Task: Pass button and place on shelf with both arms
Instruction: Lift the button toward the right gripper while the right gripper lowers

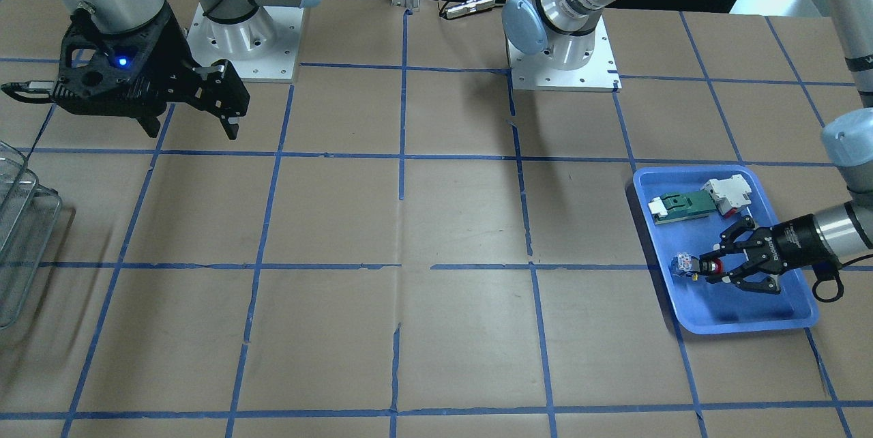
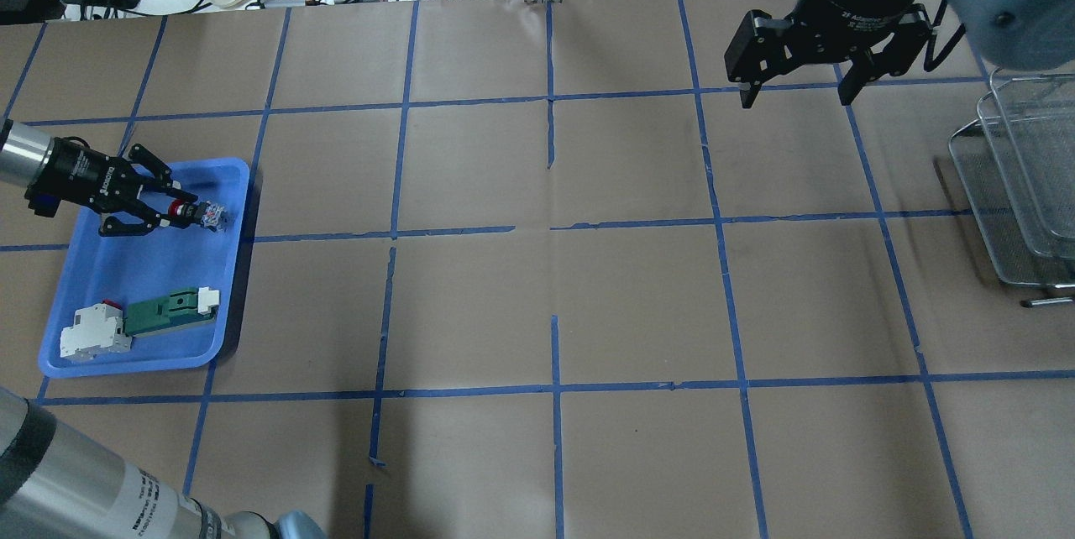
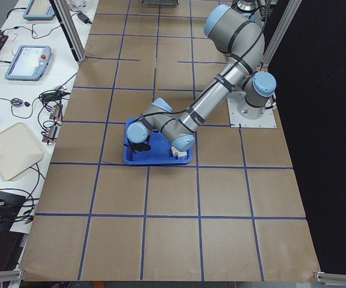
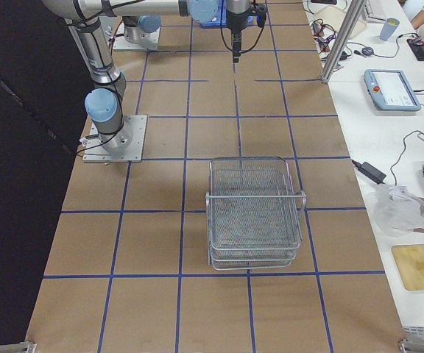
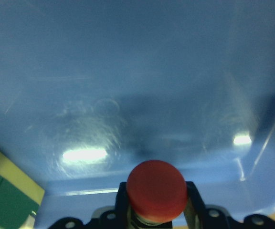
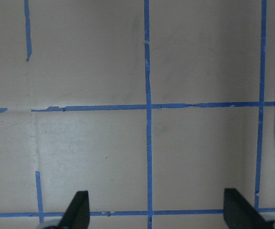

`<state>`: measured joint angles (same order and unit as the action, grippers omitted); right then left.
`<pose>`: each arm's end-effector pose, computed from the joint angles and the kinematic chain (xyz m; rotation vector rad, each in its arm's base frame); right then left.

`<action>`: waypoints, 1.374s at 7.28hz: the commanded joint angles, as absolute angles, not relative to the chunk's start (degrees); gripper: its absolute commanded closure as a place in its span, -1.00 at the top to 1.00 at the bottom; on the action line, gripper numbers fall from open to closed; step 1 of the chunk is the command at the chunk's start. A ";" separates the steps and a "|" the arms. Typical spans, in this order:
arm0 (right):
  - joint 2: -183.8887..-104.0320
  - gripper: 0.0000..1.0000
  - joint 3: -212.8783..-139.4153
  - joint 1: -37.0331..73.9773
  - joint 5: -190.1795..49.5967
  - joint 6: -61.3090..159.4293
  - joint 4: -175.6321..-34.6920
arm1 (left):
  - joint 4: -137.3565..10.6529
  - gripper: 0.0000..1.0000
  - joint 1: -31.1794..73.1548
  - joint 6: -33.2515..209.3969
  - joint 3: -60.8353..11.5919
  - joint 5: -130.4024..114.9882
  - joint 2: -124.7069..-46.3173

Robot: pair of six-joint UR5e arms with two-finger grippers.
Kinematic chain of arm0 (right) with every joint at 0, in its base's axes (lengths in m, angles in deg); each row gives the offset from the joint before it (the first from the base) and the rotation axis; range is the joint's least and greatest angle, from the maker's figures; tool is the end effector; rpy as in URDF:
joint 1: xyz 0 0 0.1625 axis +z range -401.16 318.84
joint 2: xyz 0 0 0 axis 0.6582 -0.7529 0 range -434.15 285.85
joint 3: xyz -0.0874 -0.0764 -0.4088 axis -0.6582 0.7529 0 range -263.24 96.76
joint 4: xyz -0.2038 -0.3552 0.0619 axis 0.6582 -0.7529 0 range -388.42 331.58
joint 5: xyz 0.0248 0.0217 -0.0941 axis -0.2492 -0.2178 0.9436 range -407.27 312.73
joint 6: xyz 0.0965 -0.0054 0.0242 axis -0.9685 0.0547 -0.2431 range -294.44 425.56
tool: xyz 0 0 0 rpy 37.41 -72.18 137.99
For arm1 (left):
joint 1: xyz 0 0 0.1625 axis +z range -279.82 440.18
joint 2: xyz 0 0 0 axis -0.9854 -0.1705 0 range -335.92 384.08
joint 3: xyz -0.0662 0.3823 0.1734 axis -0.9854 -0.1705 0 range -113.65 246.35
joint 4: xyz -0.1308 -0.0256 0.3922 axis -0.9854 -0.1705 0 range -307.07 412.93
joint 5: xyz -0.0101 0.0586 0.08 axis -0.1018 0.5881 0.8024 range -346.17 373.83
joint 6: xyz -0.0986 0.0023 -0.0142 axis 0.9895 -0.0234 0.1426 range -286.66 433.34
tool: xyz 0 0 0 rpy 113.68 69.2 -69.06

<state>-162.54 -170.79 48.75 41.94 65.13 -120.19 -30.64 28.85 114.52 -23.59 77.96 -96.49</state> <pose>0.1338 -0.5084 0.4981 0.0137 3.1268 -0.0713 0.2422 -0.5855 0.2067 1.7961 -1.9447 -0.5770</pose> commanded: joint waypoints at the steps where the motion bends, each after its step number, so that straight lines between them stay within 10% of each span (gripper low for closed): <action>1: -162.31 1.00 -170.78 48.67 37.06 65.73 -120.17 | -37.91 -1.00 21.42 122.25 -19.63 75.98 -91.08; 10: -167.58 1.00 -172.27 48.93 36.58 115.96 -117.54 | -26.04 -1.00 -14.00 172.35 -21.01 63.31 -81.56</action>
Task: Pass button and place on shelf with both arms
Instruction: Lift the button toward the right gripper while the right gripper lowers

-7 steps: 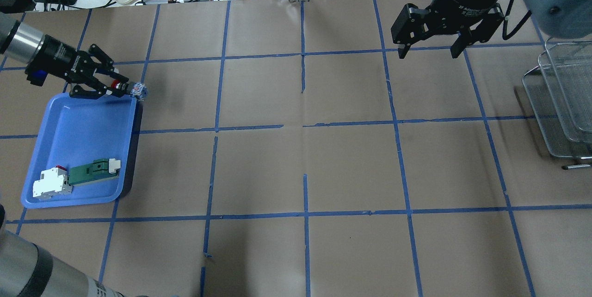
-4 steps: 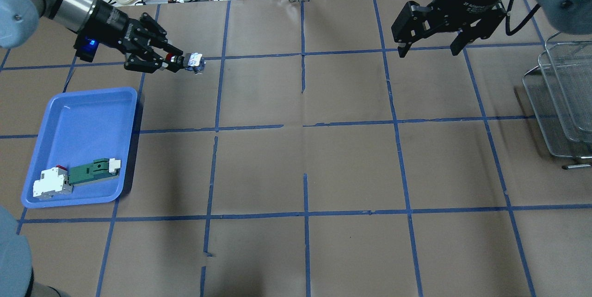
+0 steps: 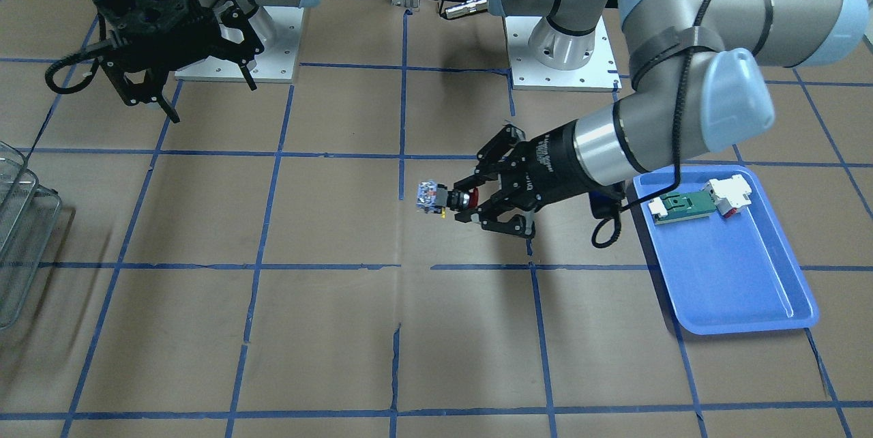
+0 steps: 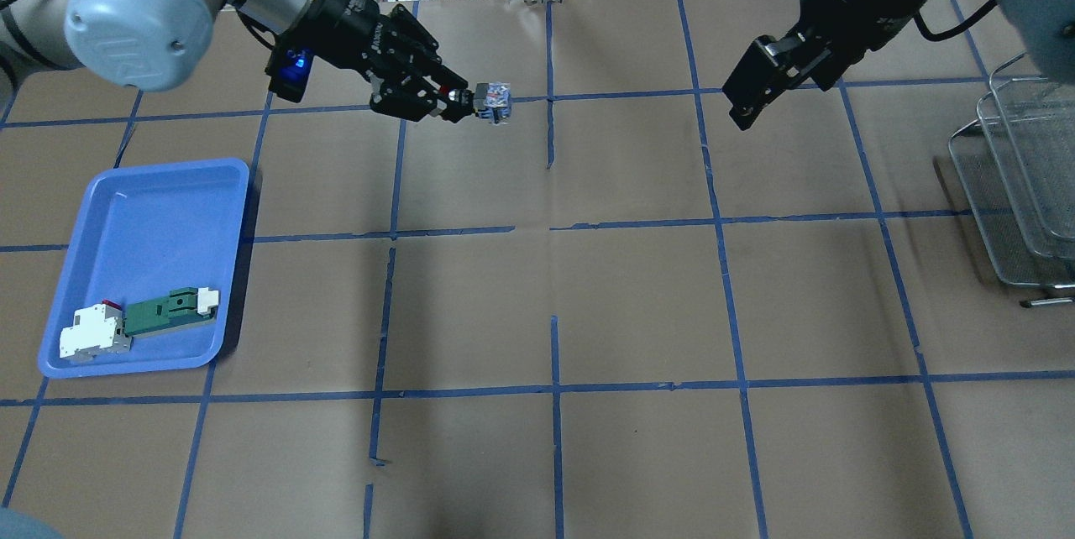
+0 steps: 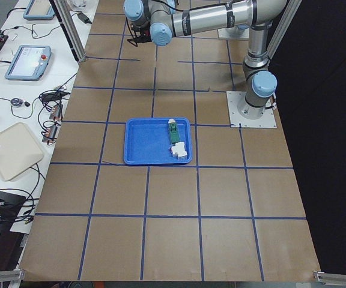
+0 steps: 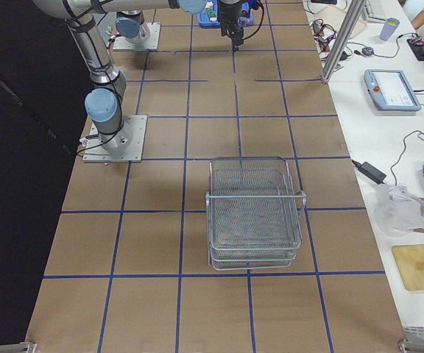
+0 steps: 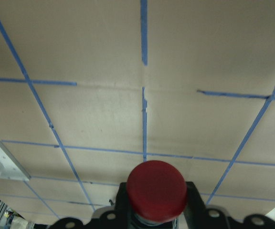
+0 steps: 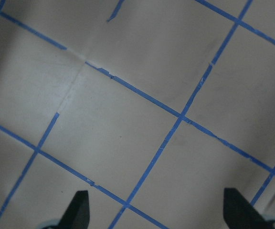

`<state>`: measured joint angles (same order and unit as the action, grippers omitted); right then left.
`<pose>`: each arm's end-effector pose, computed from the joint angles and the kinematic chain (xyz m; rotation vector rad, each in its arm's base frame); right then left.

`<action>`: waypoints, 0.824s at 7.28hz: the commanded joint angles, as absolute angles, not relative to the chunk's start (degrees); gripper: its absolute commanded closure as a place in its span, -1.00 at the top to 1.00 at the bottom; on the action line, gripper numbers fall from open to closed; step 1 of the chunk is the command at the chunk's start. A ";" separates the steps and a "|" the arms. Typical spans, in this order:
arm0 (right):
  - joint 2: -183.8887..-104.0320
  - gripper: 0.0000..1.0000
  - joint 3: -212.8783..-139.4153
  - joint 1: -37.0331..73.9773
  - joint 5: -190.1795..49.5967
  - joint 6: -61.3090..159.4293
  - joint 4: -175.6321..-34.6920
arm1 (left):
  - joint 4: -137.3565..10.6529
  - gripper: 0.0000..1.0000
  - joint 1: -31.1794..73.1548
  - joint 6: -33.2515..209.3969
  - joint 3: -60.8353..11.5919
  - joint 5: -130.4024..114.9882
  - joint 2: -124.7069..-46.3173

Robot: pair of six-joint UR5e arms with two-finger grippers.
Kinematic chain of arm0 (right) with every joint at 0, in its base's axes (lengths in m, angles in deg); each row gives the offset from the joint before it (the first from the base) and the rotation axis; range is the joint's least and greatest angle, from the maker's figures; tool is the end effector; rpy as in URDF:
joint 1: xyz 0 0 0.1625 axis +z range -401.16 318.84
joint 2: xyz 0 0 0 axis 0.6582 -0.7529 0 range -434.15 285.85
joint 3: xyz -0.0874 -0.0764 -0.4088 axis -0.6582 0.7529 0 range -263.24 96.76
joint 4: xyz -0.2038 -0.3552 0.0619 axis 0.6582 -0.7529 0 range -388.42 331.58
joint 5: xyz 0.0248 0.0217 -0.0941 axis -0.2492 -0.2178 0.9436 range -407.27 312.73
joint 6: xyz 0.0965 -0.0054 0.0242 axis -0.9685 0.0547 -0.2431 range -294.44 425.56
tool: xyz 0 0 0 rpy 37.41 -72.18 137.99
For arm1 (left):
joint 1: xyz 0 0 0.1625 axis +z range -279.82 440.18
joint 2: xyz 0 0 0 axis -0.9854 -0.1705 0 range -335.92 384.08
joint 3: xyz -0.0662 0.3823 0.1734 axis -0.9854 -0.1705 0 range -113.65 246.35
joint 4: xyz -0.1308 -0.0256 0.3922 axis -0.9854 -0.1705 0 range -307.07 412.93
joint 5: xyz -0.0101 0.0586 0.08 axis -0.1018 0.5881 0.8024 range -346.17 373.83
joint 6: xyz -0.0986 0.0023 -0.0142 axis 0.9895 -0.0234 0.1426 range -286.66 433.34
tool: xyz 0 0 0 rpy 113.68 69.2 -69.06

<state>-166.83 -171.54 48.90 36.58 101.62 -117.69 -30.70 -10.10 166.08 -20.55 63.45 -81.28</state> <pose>0.1444 -0.4768 0.5244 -0.9523 2.9036 -0.1435 -0.2007 -0.5862 0.4032 1.9239 -1.7747 -0.7907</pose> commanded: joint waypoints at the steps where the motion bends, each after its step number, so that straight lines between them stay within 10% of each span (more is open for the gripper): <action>1: -167.23 1.00 -172.62 48.75 36.49 127.93 -117.54 | -21.56 -1.00 -15.69 176.14 -22.32 63.31 -81.65; 6: -166.19 1.00 -173.77 48.75 30.11 148.87 -119.30 | -17.13 -1.00 -19.56 183.01 -24.88 60.94 -79.72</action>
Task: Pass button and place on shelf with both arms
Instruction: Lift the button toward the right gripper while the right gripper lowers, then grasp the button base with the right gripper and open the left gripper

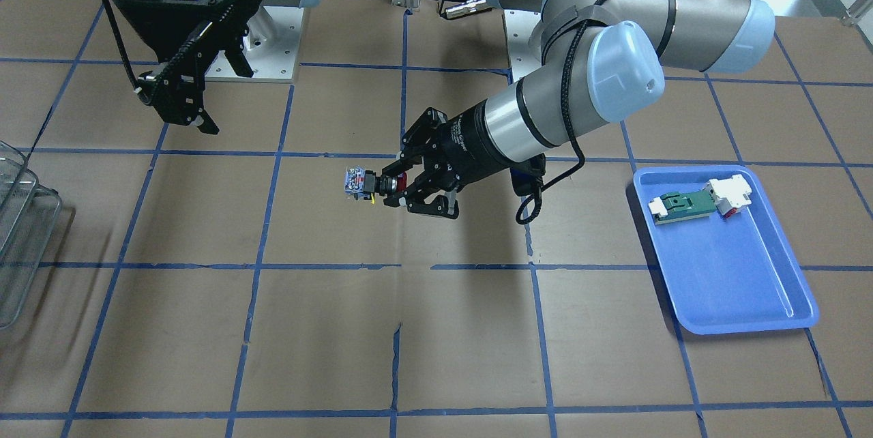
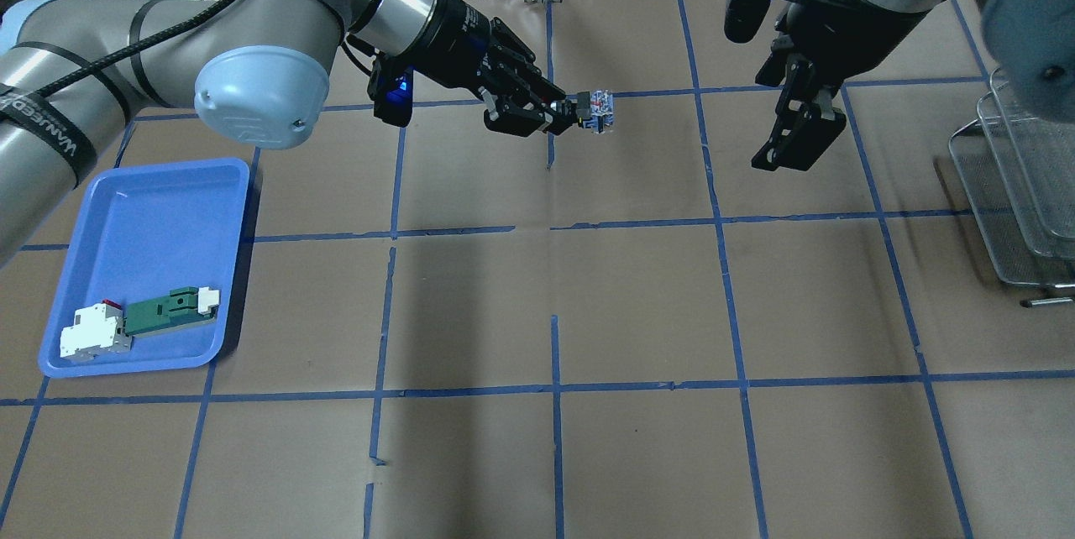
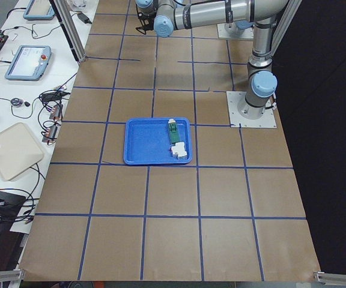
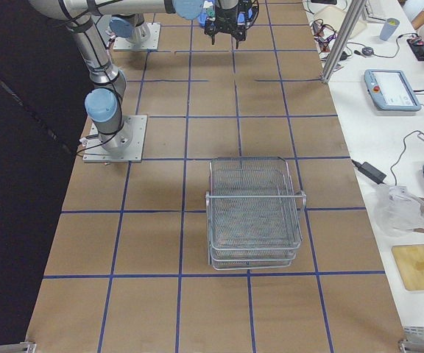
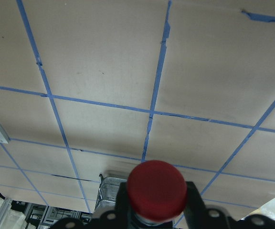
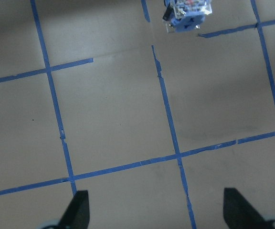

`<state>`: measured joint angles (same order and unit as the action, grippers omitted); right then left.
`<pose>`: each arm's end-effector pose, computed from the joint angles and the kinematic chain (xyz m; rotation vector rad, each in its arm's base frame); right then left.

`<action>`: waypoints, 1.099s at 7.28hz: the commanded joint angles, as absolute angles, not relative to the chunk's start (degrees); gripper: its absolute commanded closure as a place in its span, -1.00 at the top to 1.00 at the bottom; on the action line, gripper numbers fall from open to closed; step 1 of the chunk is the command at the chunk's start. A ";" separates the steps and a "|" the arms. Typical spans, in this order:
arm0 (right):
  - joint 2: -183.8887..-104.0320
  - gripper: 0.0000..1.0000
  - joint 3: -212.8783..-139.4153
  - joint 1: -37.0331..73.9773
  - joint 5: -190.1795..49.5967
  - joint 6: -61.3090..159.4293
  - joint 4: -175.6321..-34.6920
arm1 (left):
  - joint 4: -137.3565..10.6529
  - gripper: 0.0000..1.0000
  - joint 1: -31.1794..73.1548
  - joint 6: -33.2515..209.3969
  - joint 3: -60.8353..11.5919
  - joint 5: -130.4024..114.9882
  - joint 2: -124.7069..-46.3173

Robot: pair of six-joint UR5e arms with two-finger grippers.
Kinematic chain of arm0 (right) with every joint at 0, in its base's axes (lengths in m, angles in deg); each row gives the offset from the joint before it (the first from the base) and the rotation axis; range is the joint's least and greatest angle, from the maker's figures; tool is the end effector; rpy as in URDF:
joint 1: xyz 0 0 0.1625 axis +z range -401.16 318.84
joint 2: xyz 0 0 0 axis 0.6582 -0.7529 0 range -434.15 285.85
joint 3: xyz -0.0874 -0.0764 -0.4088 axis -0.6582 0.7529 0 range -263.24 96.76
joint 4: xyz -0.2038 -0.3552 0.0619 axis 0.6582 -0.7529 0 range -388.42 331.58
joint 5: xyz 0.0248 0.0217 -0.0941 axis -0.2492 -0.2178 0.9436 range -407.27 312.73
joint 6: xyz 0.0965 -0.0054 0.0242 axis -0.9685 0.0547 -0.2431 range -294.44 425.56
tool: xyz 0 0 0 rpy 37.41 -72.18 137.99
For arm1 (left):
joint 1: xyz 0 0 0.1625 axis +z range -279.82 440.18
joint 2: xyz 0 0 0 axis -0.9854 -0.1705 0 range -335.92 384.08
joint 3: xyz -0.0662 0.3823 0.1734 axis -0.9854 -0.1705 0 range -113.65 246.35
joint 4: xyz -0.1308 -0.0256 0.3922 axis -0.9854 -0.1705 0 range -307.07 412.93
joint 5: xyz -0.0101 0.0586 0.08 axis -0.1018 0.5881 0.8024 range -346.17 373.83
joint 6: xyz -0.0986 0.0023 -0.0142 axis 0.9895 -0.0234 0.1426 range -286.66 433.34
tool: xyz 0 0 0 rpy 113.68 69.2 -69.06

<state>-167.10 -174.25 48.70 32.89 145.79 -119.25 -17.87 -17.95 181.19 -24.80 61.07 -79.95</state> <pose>0.1491 -0.4748 0.5069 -1.9564 2.3181 -0.2247 -0.2818 -0.5518 0.4061 1.9438 -1.6856 -0.8060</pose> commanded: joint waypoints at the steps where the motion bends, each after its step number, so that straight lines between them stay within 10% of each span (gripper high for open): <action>1: -163.48 1.00 -173.33 49.36 26.86 149.93 -119.03 | -15.38 -1.00 -20.44 185.03 -24.97 60.94 -80.06; 8: -155.63 1.00 -166.64 54.29 26.47 150.64 -115.36 | -10.71 -1.00 -22.74 191.20 -24.97 60.85 -79.81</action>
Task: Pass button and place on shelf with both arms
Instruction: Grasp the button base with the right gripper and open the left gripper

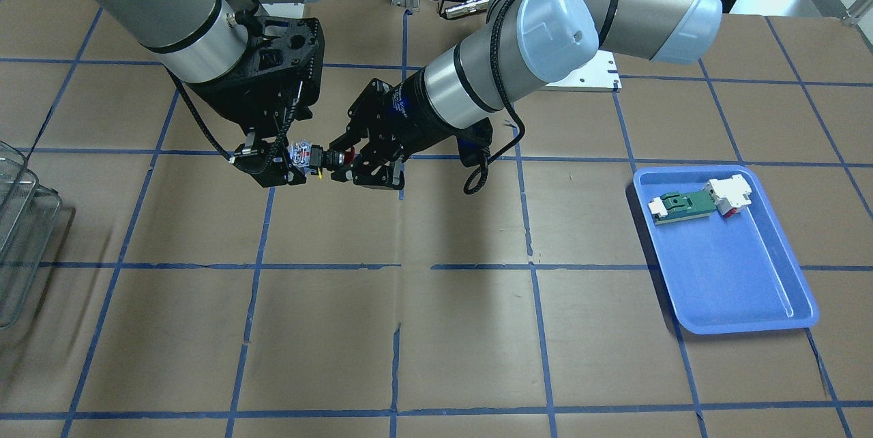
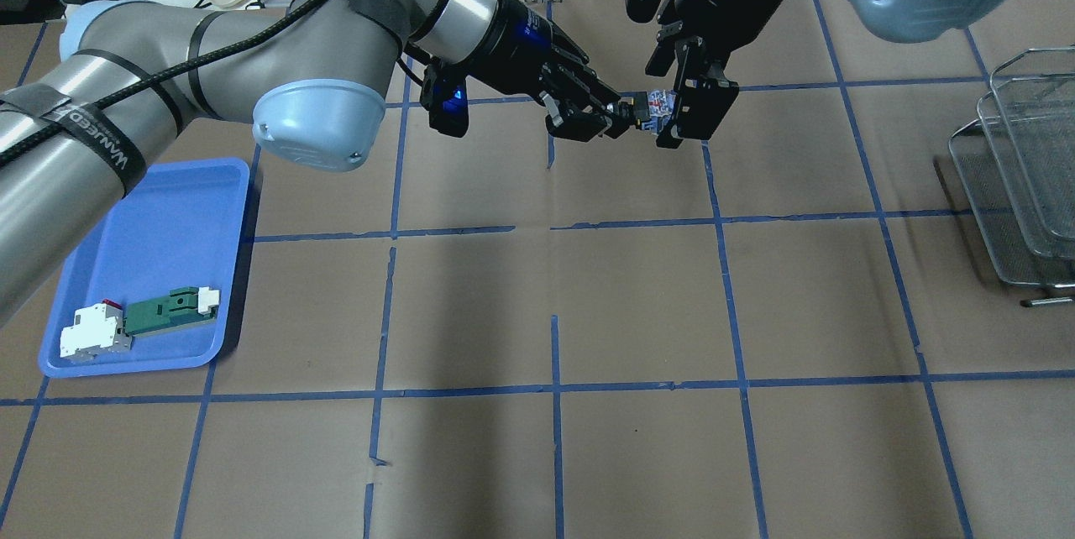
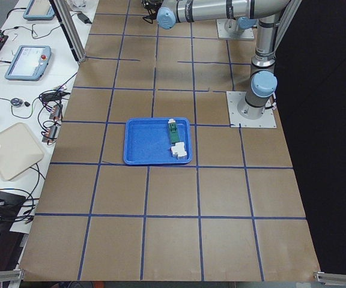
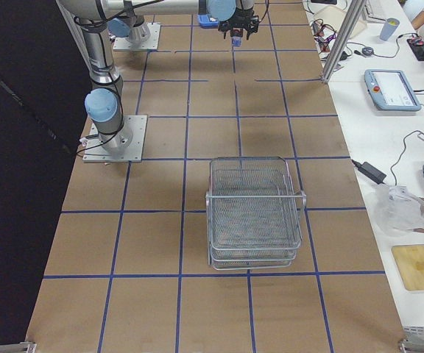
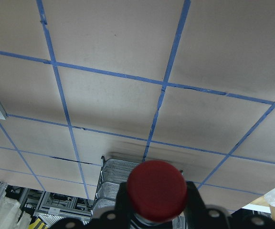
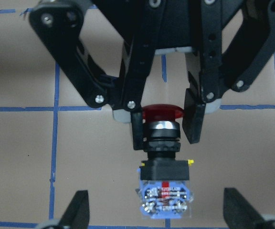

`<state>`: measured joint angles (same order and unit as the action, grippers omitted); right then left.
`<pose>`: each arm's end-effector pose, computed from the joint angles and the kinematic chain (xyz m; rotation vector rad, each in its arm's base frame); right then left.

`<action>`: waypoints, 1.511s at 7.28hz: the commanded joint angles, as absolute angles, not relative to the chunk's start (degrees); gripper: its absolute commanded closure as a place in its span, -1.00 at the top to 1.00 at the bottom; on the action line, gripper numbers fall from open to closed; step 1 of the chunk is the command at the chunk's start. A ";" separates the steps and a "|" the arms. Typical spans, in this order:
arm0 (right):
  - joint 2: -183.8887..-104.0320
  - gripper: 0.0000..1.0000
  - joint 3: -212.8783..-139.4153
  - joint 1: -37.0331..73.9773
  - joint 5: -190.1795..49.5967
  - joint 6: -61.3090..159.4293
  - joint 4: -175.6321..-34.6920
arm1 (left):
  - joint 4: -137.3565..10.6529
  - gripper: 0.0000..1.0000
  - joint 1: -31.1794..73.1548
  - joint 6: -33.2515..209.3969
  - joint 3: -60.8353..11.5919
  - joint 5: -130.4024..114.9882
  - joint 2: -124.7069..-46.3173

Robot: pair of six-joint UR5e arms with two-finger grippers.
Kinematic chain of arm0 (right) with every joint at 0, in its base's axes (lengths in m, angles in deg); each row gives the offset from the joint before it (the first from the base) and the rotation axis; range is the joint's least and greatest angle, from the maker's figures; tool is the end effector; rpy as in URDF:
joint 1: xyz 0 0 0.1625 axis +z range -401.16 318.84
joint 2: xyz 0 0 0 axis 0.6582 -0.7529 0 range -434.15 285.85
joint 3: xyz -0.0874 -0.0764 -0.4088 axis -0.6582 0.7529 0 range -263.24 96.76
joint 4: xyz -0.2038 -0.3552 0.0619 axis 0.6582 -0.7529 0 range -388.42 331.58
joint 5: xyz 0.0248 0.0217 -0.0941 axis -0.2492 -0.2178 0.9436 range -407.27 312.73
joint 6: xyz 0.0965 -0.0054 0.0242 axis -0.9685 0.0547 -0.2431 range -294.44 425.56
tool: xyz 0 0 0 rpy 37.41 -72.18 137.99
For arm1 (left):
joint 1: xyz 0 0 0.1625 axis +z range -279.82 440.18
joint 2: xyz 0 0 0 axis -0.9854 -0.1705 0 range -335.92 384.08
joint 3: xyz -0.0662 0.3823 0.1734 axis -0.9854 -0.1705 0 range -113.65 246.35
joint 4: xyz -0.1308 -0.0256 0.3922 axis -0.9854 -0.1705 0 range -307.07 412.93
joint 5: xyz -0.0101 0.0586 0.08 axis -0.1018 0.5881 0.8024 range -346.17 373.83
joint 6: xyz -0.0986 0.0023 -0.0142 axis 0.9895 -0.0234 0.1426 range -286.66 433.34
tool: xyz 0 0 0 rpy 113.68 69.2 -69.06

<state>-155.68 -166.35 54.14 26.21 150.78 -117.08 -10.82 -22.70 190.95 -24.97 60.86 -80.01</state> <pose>0.2116 -0.5320 0.4715 -2.0385 2.0351 -0.2124 -0.3284 -0.5334 0.4176 1.9574 -1.6296 -0.8085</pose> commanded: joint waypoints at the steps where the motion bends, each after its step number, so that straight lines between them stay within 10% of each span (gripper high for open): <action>1: -155.63 1.00 -166.13 54.20 26.73 150.81 -115.86 | -10.71 -1.00 -22.74 191.29 -24.97 60.76 -79.80; 3: -155.72 0.71 -166.12 54.29 25.77 150.73 -115.87 | -10.62 -1.00 -22.74 191.29 -24.88 60.76 -79.63; 7: -155.72 -1.00 -165.86 54.20 26.99 154.58 -117.79 | -10.62 -1.00 -22.74 191.29 -24.88 60.76 -79.54; 11: -156.16 -1.00 -165.86 54.20 26.91 155.03 -118.33 | -10.62 -1.00 -22.65 191.47 -24.88 59.02 -79.19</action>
